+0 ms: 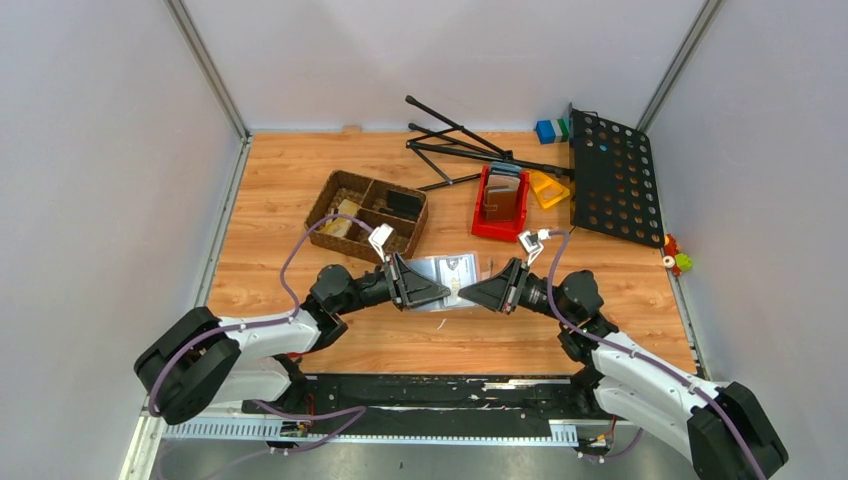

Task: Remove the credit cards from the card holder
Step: Remove the credit card from the card holder.

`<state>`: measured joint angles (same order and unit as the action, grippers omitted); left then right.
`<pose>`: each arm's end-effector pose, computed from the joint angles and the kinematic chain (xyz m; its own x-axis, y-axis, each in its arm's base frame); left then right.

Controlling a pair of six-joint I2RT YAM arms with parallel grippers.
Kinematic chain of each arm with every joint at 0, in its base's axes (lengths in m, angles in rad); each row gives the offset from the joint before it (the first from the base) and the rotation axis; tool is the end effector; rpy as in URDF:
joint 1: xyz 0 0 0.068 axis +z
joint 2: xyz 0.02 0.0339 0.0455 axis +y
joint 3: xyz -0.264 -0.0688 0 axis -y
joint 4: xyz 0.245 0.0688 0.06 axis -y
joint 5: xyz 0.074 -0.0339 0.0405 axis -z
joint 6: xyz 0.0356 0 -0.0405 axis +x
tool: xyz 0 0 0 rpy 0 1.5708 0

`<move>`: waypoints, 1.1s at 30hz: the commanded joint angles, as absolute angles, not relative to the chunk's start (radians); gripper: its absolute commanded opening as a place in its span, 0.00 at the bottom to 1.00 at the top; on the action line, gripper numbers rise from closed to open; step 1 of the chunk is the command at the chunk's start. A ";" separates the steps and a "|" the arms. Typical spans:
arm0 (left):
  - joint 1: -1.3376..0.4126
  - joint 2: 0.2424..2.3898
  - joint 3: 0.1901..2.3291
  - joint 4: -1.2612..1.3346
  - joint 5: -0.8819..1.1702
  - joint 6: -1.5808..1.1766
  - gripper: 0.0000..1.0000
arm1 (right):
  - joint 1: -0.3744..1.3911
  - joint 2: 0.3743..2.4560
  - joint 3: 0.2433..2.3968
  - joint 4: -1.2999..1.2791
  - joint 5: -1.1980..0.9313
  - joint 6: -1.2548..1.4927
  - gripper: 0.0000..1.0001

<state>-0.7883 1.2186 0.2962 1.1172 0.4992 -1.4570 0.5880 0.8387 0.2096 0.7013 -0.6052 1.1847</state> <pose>0.1486 -0.1737 0.2226 -0.9321 -0.2997 -0.2035 0.2439 -0.1039 -0.9642 0.1385 0.1167 0.2217 -0.8374 0.3574 -0.4136 -0.4052 0.1021 0.9085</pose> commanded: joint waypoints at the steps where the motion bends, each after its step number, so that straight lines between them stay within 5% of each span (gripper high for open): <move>1: -0.824 1.180 0.347 0.873 0.490 -1.358 0.30 | 0.620 0.838 0.223 0.777 -0.679 1.187 0.00; 5: -0.818 1.125 0.363 0.677 0.426 -1.258 0.31 | 0.620 0.825 0.227 0.747 -0.670 1.172 0.00; 9: -0.815 1.132 0.351 0.780 0.453 -1.295 0.28 | 0.620 0.838 0.230 0.754 -0.681 1.175 0.00; 15: -0.811 1.155 0.354 0.892 0.493 -1.330 0.02 | 0.621 0.848 0.228 0.768 -0.684 1.179 0.01; 19: -0.788 1.108 0.343 0.821 0.488 -1.299 0.00 | 0.621 0.819 0.220 0.721 -0.655 1.165 0.26; 22: -0.770 1.069 0.337 0.741 0.490 -1.267 0.00 | 0.621 0.785 0.207 0.688 -0.624 1.158 0.30; 33: -0.751 1.017 0.330 0.631 0.531 -1.217 0.00 | 0.619 0.758 0.186 0.655 -0.579 1.161 0.00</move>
<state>-0.7673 1.0313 0.3374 0.6773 0.5125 -1.2655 0.6144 0.7750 0.1833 0.6071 -0.5961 1.1603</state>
